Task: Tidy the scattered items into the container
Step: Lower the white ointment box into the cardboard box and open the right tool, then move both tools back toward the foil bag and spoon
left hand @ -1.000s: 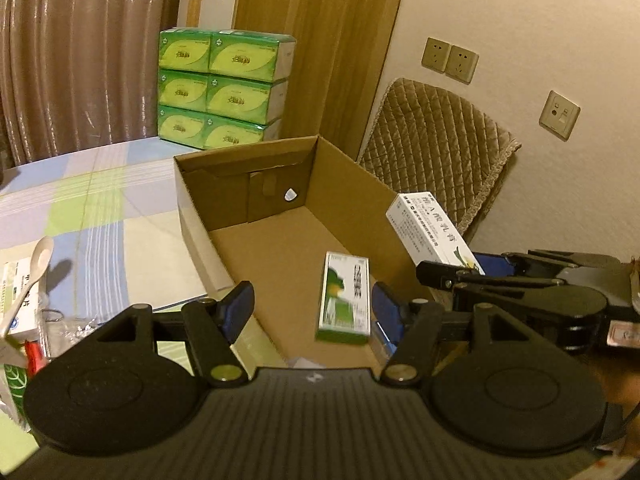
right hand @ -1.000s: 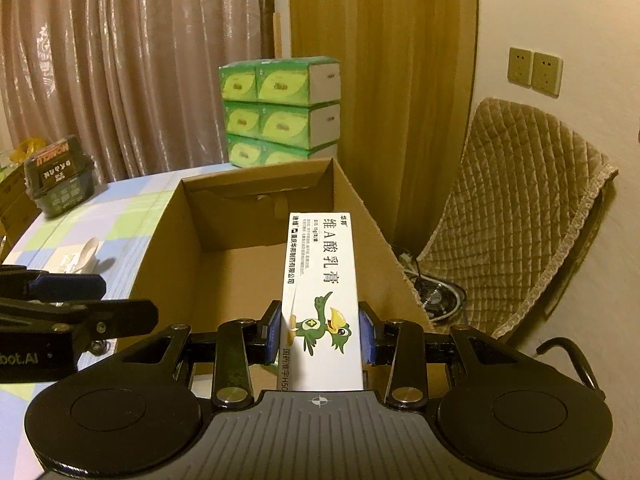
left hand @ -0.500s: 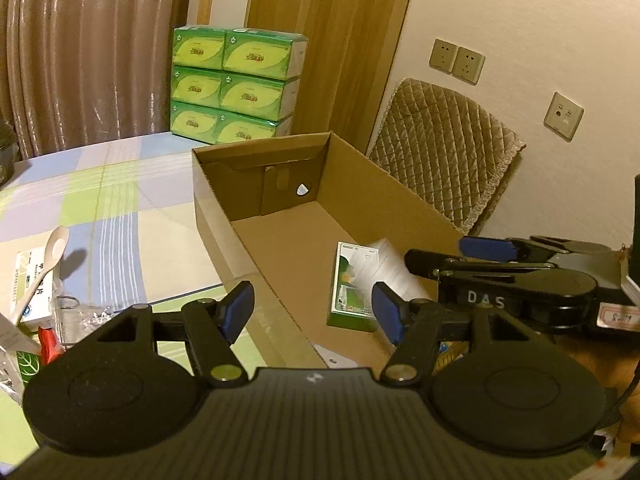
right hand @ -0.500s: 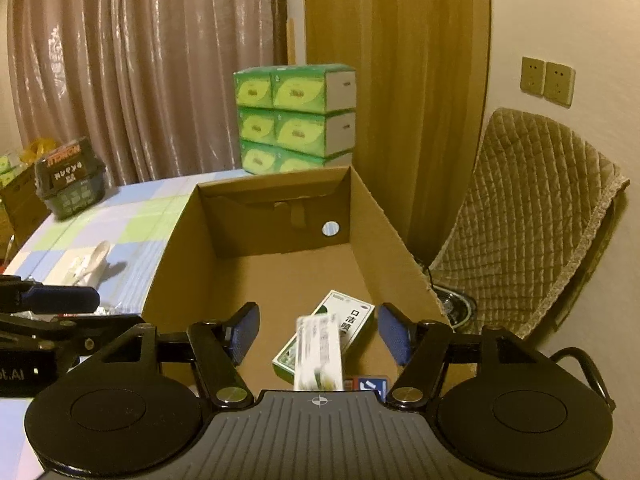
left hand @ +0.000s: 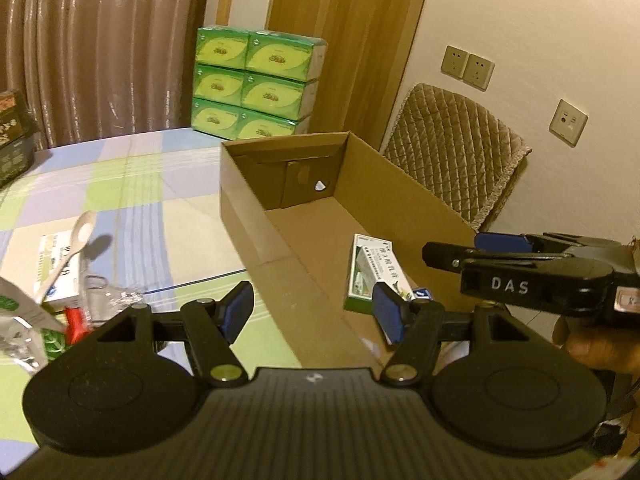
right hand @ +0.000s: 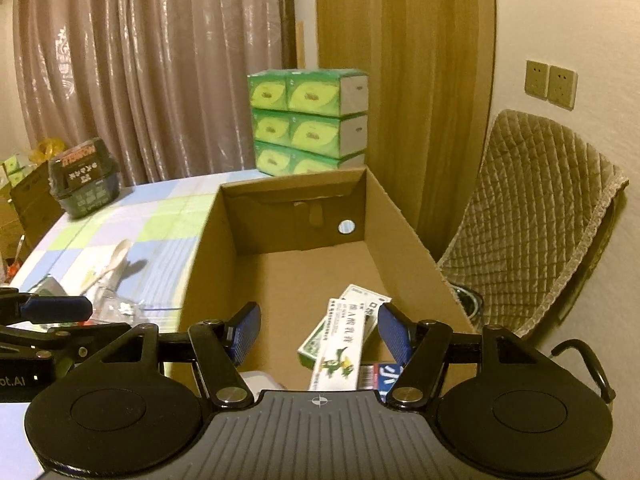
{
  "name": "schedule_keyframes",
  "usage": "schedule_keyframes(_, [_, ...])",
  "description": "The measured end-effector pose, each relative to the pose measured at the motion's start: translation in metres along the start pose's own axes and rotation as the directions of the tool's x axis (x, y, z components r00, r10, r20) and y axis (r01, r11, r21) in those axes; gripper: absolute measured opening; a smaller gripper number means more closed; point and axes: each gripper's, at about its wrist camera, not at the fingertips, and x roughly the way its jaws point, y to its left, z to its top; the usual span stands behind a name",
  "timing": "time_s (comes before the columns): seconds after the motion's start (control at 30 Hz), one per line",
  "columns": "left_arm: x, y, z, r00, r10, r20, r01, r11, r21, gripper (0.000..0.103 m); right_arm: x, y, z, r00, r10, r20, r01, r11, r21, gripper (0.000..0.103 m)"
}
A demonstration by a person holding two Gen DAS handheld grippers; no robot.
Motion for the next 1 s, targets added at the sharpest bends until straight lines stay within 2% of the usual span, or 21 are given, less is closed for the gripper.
schedule_keyframes(0.17, [-0.027,0.012,-0.01,1.0,0.028,0.005,-0.028,1.0,0.001,0.068,-0.02,0.024,-0.002,0.999,0.033,0.014,-0.033,0.999,-0.007,0.065])
schedule_keyframes(0.27, [-0.045,0.02,-0.018,0.999,0.049,0.008,-0.049,0.999,-0.009,0.075,-0.031,0.042,-0.004,0.998,0.059,0.019,-0.058,0.998,-0.022,0.066])
schedule_keyframes(0.33, [-0.058,0.027,-0.023,0.998,0.067,0.017,-0.067,0.998,-0.02,0.084,-0.038,0.055,-0.006,0.996,0.082,0.023,-0.081,0.996,-0.034,0.07])
schedule_keyframes(0.43, [-0.079,0.037,-0.031,0.995,0.094,0.023,-0.094,0.995,-0.027,0.088,-0.046,0.072,-0.009,0.994,0.105,0.031,-0.103,0.993,-0.05,0.077])
schedule_keyframes(0.57, [-0.103,0.052,-0.042,0.991,0.131,0.036,-0.129,0.99,-0.049,0.09,-0.056,0.091,-0.013,0.991,0.132,0.033,-0.129,0.989,-0.076,0.082])
schedule_keyframes(0.7, [-0.122,0.068,-0.052,0.986,0.163,0.04,-0.16,0.984,-0.074,0.093,-0.061,0.107,-0.017,0.986,0.162,0.032,-0.158,0.983,-0.094,0.1])
schedule_keyframes(1.0, [-0.151,0.097,-0.079,0.974,0.225,0.019,-0.223,0.97,-0.097,0.096,-0.07,0.143,-0.032,0.971,0.239,-0.001,-0.236,0.958,-0.163,0.101])
